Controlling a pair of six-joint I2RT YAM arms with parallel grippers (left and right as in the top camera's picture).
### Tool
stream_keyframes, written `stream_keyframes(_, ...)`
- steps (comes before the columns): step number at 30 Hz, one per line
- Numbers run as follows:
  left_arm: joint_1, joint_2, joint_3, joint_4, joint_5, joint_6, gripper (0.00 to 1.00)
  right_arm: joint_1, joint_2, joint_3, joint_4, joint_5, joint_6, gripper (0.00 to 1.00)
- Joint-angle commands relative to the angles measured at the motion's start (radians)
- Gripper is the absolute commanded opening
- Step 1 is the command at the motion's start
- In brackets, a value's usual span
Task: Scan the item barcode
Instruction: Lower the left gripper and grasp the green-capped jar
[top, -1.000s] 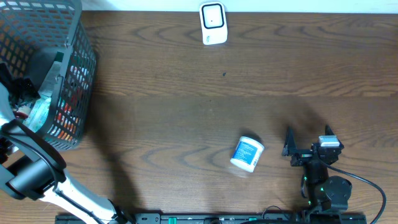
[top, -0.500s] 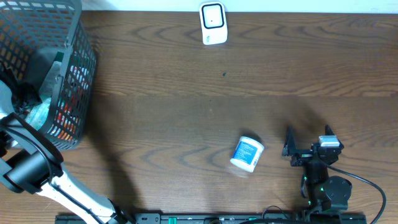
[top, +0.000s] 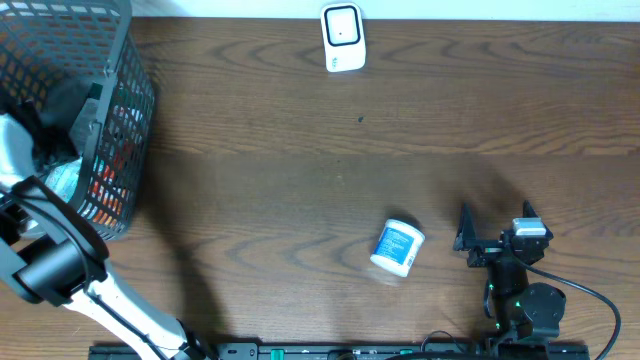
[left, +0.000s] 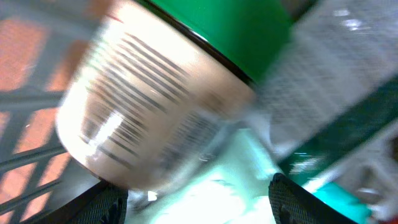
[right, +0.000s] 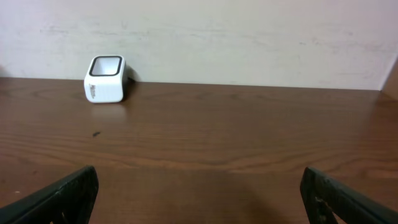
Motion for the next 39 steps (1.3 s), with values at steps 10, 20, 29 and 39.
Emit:
stream_keyframes(10, -0.082, -0.055, 0.05, -0.002, 0.016, 0.006, 0.71, -0.005, -0.006, -0.001, -0.005, 0.006, 0.01, 0.99)
stream_keyframes(20, -0.079, -0.133, 0.06, 0.095, 0.009, 0.087, 0.76, -0.005, -0.006, -0.001, -0.005, 0.006, 0.01, 0.99)
stream_keyframes(29, -0.053, -0.07, 0.057, 0.106, 0.005, 0.235, 0.76, -0.005, -0.006, -0.001, -0.005, 0.006, 0.01, 0.99)
stream_keyframes(39, -0.013, 0.005, 0.047, 0.177, 0.014, 0.235, 0.76, -0.005, -0.006, -0.001, -0.004, 0.006, 0.01, 0.99)
